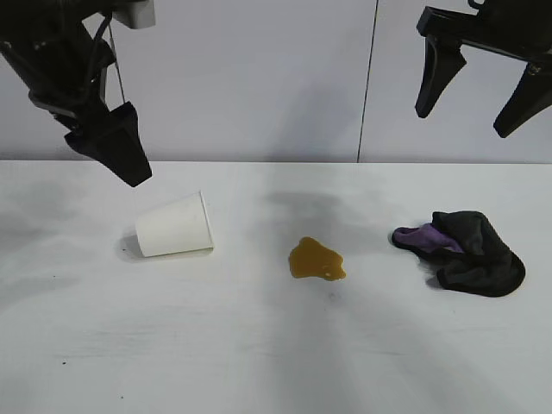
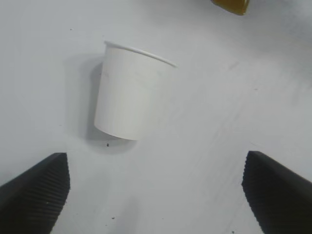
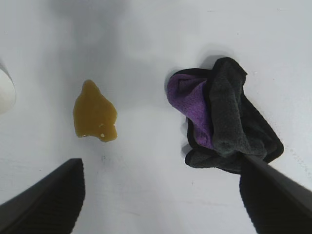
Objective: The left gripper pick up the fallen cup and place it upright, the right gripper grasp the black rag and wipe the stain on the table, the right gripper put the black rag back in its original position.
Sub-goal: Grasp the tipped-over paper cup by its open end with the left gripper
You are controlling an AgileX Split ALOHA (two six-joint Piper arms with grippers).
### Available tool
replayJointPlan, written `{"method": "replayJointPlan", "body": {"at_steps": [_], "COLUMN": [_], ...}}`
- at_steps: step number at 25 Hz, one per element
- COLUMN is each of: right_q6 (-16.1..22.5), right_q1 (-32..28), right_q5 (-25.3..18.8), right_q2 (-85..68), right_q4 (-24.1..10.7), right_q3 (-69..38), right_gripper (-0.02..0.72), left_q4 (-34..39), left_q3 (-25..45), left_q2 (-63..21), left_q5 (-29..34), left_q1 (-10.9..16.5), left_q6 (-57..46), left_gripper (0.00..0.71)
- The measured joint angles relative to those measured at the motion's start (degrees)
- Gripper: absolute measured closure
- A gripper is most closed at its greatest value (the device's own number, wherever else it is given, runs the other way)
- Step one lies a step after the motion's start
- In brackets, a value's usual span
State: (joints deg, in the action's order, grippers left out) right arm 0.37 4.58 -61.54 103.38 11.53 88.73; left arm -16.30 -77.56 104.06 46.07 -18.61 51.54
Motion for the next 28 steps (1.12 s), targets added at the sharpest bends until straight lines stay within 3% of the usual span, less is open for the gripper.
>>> {"method": "replayJointPlan", "body": {"at_steps": [8,16,28], "right_q6": [0.00,0.00,0.00], "right_q1": [0.00,0.00,0.00], "right_q5": [-0.05,-0.41,-1.75], "right_q2": [0.00,0.00,0.00], "right_q4": [0.00,0.00,0.00], "right_q3": [0.00,0.00,0.00], "right_gripper": [0.104,0.104,0.104], "left_q4": [1.41,1.40,1.34], "left_q3": [-0.48,-3.27,-6.37], "left_q2": [6.25,10.63,15.63], "left_q5": [-8.42,-8.40,-7.45], "left_q1": [-1.74,-5.07,-5.22], "left_q6": [1.19,1.36,2.53], "left_gripper": [0.016,0.016,0.016]}}
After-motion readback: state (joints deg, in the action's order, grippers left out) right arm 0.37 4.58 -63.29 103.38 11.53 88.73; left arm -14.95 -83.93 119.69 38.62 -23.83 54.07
